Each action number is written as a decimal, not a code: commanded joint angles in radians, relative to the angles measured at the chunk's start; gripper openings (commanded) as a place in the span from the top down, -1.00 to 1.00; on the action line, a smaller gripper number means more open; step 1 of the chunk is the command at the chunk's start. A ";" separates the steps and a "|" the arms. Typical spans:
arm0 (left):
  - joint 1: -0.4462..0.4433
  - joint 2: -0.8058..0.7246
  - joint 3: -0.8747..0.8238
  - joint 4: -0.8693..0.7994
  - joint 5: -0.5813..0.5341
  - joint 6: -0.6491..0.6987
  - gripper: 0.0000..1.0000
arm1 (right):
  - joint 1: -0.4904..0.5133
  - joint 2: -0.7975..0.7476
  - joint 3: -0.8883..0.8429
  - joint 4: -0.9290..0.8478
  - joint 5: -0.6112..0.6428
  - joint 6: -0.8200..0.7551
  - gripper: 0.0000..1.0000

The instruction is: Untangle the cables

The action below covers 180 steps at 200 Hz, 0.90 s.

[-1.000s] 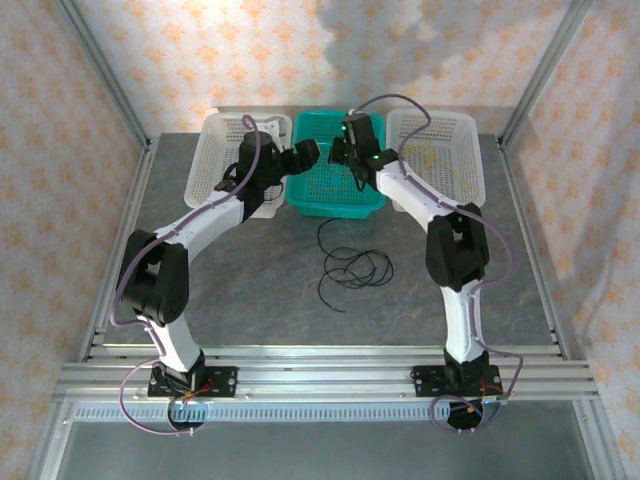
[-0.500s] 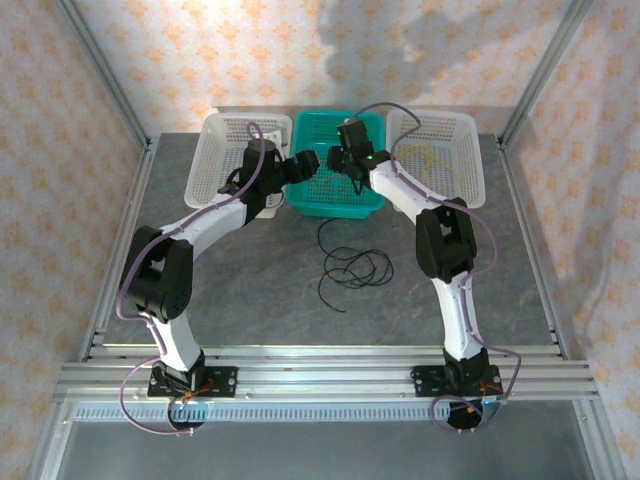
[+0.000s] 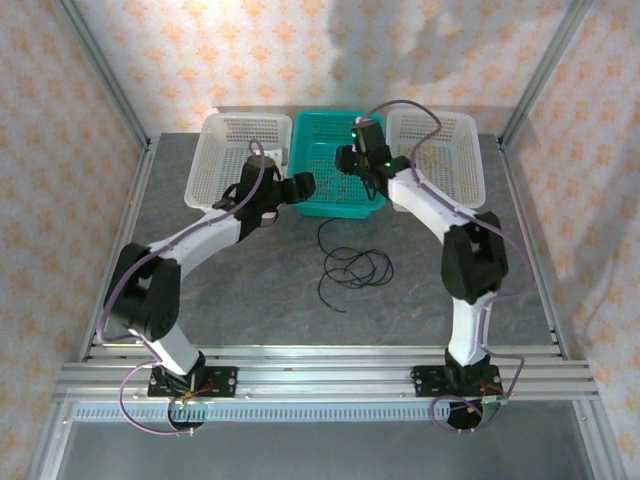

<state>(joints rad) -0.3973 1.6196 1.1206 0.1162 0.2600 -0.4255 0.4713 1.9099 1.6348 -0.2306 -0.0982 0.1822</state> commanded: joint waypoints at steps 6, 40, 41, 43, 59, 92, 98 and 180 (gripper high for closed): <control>-0.056 -0.085 -0.057 -0.042 -0.073 0.045 -0.52 | 0.034 -0.131 -0.118 0.082 -0.012 -0.004 0.19; -0.123 -0.137 -0.103 -0.058 -0.117 0.038 -0.52 | 0.091 -0.260 -0.285 0.144 0.044 -0.025 0.12; -0.124 -0.139 -0.104 -0.058 -0.117 0.038 -0.52 | 0.091 -0.263 -0.289 0.143 0.045 -0.024 0.12; -0.127 -0.142 -0.106 -0.058 -0.116 0.038 -0.52 | 0.093 -0.270 -0.295 0.144 0.047 -0.024 0.11; -0.145 -0.169 -0.132 -0.062 -0.117 0.039 -0.52 | 0.118 -0.324 -0.362 0.163 0.070 -0.035 0.10; -0.171 -0.251 -0.216 -0.059 -0.123 0.048 -0.52 | 0.162 -0.469 -0.533 0.211 0.166 -0.069 0.16; -0.173 -0.267 -0.236 -0.057 -0.125 0.050 -0.52 | 0.163 -0.497 -0.562 0.218 0.167 -0.068 0.18; -0.245 -0.307 -0.354 -0.089 -0.137 0.036 -0.53 | 0.168 -0.681 -0.776 0.056 0.140 0.021 0.29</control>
<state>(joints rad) -0.6125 1.3174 0.7910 0.0578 0.1478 -0.3904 0.6388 1.2537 0.8890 -0.0719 0.0345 0.1497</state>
